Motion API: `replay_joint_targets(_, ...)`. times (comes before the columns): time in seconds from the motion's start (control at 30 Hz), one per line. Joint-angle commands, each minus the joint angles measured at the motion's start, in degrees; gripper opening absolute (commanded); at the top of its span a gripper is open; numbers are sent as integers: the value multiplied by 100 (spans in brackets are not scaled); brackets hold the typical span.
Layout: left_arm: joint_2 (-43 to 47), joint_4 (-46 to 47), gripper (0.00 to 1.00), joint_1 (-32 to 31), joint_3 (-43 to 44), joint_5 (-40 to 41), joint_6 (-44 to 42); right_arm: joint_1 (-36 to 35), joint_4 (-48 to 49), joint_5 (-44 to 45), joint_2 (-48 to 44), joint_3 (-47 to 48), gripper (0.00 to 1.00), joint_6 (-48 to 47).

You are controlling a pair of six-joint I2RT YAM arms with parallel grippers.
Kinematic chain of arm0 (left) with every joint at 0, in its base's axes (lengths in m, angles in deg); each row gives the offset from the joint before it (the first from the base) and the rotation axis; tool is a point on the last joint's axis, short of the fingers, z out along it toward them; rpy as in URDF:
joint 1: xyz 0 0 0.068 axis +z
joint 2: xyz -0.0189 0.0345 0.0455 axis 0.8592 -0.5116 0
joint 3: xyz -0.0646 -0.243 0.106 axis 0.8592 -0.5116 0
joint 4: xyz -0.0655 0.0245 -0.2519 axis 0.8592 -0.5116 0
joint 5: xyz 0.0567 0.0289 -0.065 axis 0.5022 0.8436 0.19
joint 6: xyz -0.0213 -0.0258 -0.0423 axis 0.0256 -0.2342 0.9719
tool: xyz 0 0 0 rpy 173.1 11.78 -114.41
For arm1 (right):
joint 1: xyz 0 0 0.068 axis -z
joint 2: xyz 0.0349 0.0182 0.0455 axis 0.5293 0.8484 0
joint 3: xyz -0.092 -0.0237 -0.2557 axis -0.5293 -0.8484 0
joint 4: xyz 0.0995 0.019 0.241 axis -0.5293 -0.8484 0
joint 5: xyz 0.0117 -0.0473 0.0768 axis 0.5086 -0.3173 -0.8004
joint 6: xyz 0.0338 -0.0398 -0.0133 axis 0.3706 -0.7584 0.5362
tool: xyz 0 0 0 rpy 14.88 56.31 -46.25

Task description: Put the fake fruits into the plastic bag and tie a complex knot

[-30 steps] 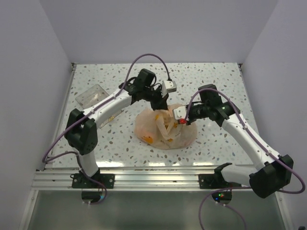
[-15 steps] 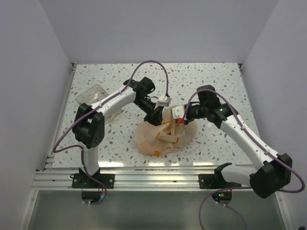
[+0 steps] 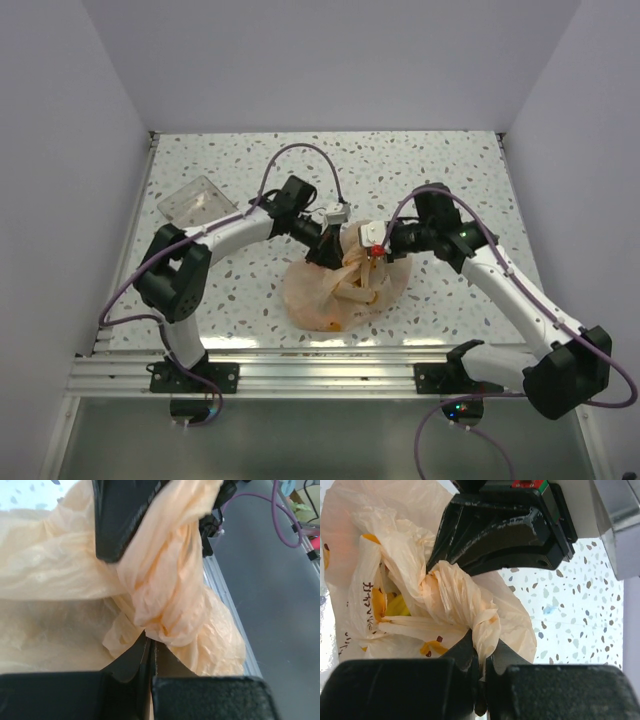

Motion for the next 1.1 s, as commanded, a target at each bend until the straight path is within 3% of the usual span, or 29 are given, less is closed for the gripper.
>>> replay_joint_targets(0.0, -35, 1094, 0, -125, 177, -180, 681, 34, 406, -10, -60, 133, 0, 258)
replay_joint_targets(0.1, -133, 1046, 0, -274, 47, -182, 643, 34, 511, -27, 54, 247, 0, 425)
replay_joint_targets(0.3, -168, 2731, 0, -433, -376, -330, 2048, 25, 723, 7, 186, 282, 0, 803)
replay_joint_targets(0.4, -142, 3882, 0, -433, -683, -418, 3111, 34, 775, 43, 195, 291, 0, 909)
replay_joint_targets(0.43, -116, 4764, 0, -433, -806, -349, 3827, 34, 802, 34, 186, 300, 0, 1013)
replay_joint_targets(0.5, 33, 5517, 0, -372, -1166, -8, 4368, 25, 776, 16, 195, 378, 0, 1111)
replay_joint_targets(0.53, 77, 6373, 0, -354, -1393, 73, 4936, 25, 741, -10, 195, 397, 0, 1120)
replay_joint_targets(0.73, 157, 8496, 0, -292, -2027, 899, 6643, 25, 943, 69, 230, 361, 0, 1251)
replay_joint_targets(0.8, -44, 8849, 0, -292, -2081, 1127, 7207, 34, 1048, 104, 248, 388, 0, 1348)
replay_joint_targets(1.0, -1020, 12131, 0, -494, -2170, 1322, 10149, 16, 1048, 131, 336, 432, 0, 1384)
replay_joint_targets(1.07, -1222, 12506, 0, -573, -2099, 1278, 10434, 25, 1092, 148, 362, 432, 0, 1392)
